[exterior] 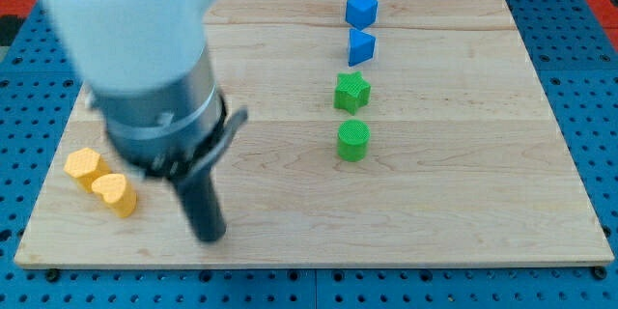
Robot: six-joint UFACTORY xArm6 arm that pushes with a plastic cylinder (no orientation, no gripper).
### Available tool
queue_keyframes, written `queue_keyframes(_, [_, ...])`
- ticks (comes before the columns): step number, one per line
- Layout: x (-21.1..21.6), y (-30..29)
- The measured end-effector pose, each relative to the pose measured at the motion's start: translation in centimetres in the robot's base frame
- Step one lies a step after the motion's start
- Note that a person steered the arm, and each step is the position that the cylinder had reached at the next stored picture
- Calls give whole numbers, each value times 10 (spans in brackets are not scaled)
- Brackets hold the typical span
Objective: Place yellow heart in between red star and green star
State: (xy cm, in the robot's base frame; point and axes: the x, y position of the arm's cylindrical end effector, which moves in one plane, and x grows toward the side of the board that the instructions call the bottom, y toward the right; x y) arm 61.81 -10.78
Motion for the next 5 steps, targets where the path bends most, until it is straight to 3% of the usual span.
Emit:
queue_keyframes(1, [-6, -39])
queue_keyframes(2, [-42, -85])
queue_keyframes(3, [-34, -87])
queue_keyframes(4, [1, -79])
queue_keyframes(5, [-12, -121])
